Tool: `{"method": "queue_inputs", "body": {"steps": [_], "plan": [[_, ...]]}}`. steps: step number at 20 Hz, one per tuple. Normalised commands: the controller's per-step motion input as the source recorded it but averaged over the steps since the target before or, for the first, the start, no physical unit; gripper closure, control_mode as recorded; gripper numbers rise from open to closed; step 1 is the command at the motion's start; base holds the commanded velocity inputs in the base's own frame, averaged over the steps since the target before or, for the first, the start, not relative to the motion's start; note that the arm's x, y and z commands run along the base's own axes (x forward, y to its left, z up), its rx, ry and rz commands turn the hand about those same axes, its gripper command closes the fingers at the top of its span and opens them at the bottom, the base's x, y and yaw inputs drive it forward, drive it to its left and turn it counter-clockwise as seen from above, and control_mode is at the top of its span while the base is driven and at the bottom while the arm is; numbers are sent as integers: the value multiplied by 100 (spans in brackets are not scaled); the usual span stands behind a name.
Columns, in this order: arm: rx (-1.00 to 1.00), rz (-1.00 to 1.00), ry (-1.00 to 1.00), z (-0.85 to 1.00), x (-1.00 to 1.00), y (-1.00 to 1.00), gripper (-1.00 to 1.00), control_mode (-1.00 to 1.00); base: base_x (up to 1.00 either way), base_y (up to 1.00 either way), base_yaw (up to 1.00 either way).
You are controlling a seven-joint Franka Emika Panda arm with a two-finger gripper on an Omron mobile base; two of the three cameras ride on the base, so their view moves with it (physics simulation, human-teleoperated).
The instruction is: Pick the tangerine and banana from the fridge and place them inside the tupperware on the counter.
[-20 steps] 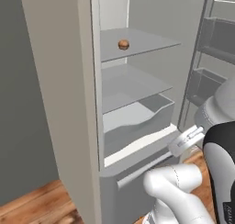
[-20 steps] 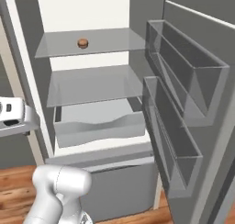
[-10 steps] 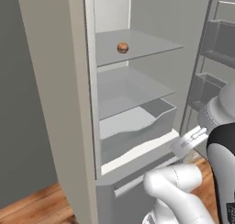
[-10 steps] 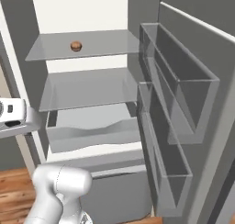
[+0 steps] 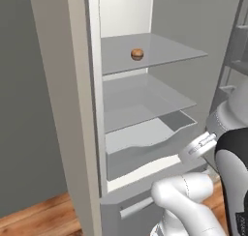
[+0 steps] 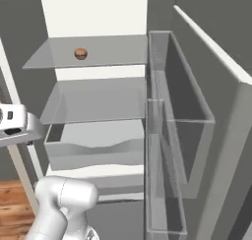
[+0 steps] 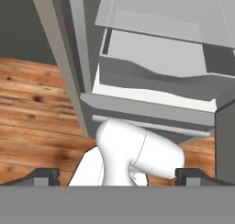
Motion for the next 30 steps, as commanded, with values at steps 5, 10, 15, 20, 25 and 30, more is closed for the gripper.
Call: {"method": "queue_inputs", "body": {"steps": [5, 10, 15, 20, 25, 30], "plan": [[0, 0, 0, 0, 0, 0, -100, 100, 42, -17, 33], [0, 0, 0, 0, 0, 0, -100, 100, 10, 0, 2], [0, -14, -18, 23, 0, 0, -100, -100, 2, 0, 0], [0, -15, -12, 75, 2, -5, -100, -100, 0, 0, 0], [0, 0, 0, 78, 14, -8, -100, -100, 0, 0, 0], [0, 0, 0, 61, 50, -11, -100, -100, 0, 0, 0]]}}
